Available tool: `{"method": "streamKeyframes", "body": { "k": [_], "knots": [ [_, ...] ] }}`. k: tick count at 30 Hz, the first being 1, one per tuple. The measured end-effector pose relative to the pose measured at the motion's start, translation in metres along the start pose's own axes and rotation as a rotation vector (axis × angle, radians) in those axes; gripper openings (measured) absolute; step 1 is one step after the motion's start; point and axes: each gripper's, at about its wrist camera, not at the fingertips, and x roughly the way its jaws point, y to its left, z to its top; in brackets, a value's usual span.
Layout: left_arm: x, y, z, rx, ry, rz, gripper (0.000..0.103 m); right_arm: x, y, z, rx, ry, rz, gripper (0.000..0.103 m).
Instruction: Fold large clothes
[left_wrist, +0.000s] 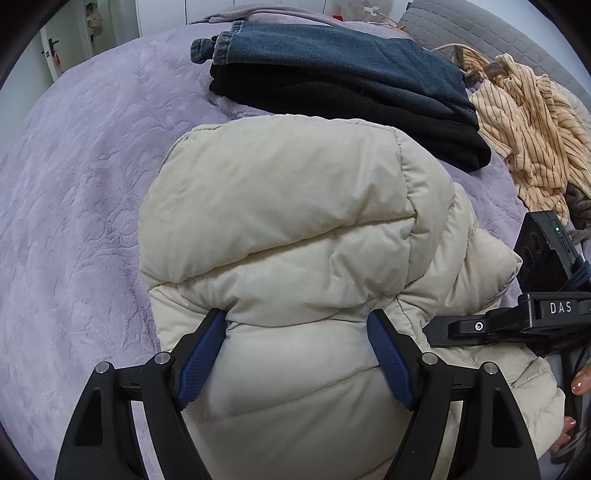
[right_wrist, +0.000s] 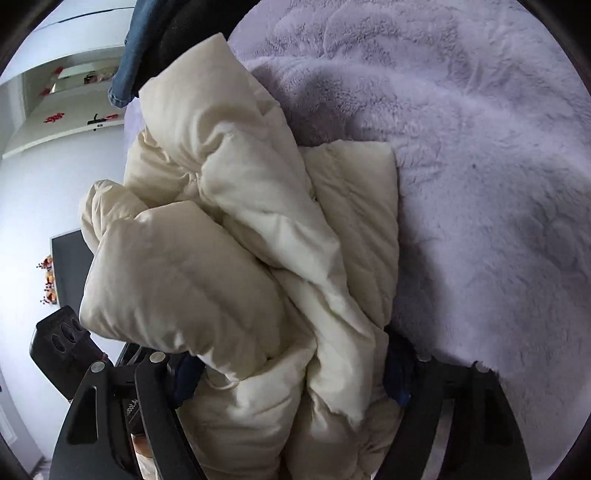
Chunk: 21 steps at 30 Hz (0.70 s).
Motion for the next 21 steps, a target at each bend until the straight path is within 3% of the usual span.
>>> {"method": "streamKeyframes", "body": {
  "k": [9, 20, 21],
  "knots": [
    [-0.010, 0.007, 0.003, 0.000, 0.014, -0.003, 0.079, 0.002, -0.006, -0.001, -0.003, 0.012, 0.015, 0.079],
    [-0.055, 0.070, -0.011, -0.111, 0.010, -0.048, 0.079, 0.010, -0.010, 0.006, -0.005, 0.013, 0.022, 0.079],
    [-0.058, 0.078, -0.014, -0.124, 0.018, -0.043, 0.088, 0.010, -0.010, 0.006, -0.006, 0.013, 0.021, 0.079]
  ]
}}
